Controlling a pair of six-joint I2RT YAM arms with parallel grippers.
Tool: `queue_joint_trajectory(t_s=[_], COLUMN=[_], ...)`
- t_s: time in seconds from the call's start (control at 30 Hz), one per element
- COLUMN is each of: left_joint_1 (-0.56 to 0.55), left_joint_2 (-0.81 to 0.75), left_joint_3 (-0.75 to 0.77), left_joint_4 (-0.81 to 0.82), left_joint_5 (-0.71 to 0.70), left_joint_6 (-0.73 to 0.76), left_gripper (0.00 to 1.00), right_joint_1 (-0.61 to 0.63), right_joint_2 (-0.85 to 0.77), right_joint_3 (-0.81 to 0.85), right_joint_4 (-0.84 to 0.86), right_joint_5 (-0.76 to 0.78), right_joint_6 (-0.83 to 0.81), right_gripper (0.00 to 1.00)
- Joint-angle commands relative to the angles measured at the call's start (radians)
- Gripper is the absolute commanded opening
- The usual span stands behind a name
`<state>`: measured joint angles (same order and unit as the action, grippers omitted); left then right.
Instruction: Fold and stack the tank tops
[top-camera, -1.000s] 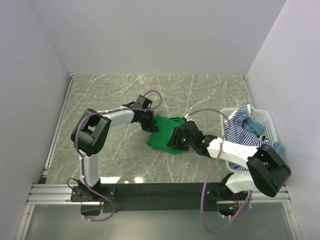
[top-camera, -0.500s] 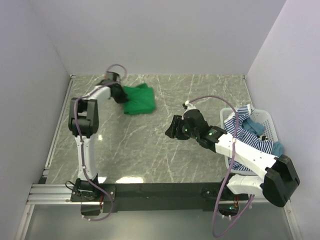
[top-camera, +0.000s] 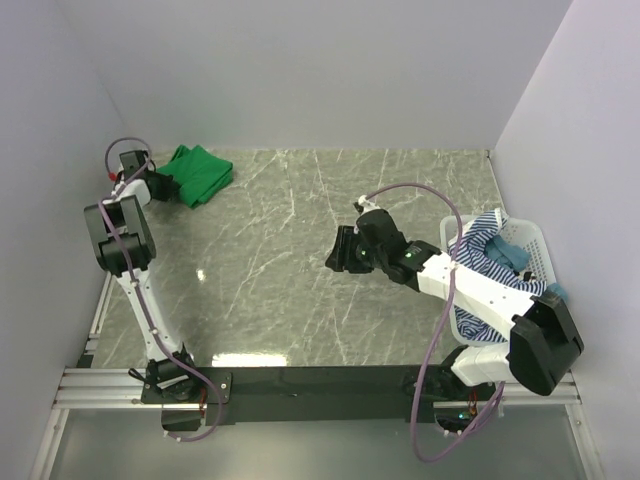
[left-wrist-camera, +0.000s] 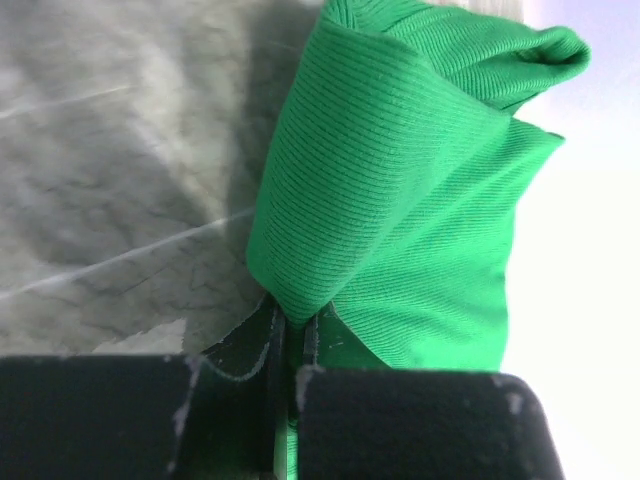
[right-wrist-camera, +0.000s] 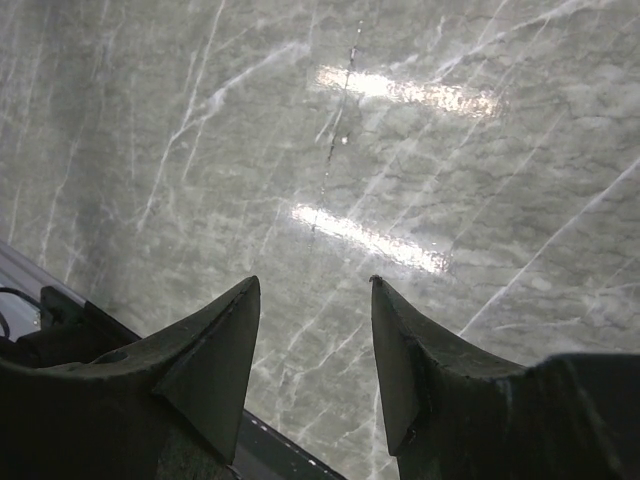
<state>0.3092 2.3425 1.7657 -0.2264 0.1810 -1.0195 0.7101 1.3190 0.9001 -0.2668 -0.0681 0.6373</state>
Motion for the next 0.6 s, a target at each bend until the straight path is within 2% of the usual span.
queue_joint_trajectory(t_s=[0.0,0.07,0.13,0.17,0.23,0.33,0.57], left_joint_1=[-0.005,-0.007,-0.004,-0.004,-0.001,0.013,0.037], left_joint_2=[-0.008,-0.024,-0.092,-0.112,-0.146,-0.173,-0.121], left_joint_3=[-0.104,-0.13,-0.255,-0.288,-0.33,-0.397,-0.363], left_joint_4=[0.058,0.058,0.152,0.218,0.22,0.339,0.455], left_joint_5=[-0.135,-0.178,-0.233,-0.248,-0.293,-0.313,-0.307], left_joint_6=[-0.18,-0.266,-0.354,-0.381,-0.437,-0.51,-0.519], left_gripper=[0.01,0.01,0.01,0.01,0.01,0.01,0.01], right_joint_1=[-0.015,-0.018,-0.024,-0.024,-0.032,-0.034,-0.038], right_joint_2=[0.006,0.008,0.009,0.009,0.008,0.017,0.019], right_joint_3=[0.042,0.037,0.033,0.028,0.025,0.036,0.036], right_joint_4=[0.005,0.001,0.0,0.001,0.003,-0.006,-0.006], right_joint_5=[-0.007,-0.003,-0.001,-0.001,-0.002,-0.007,-0.01], right_joint_6=[-0.028,-0.031,-0.036,-0.037,-0.045,-0.056,-0.079], right_gripper=[0.56,0.56,0.56,0.56,0.56,0.56,0.56])
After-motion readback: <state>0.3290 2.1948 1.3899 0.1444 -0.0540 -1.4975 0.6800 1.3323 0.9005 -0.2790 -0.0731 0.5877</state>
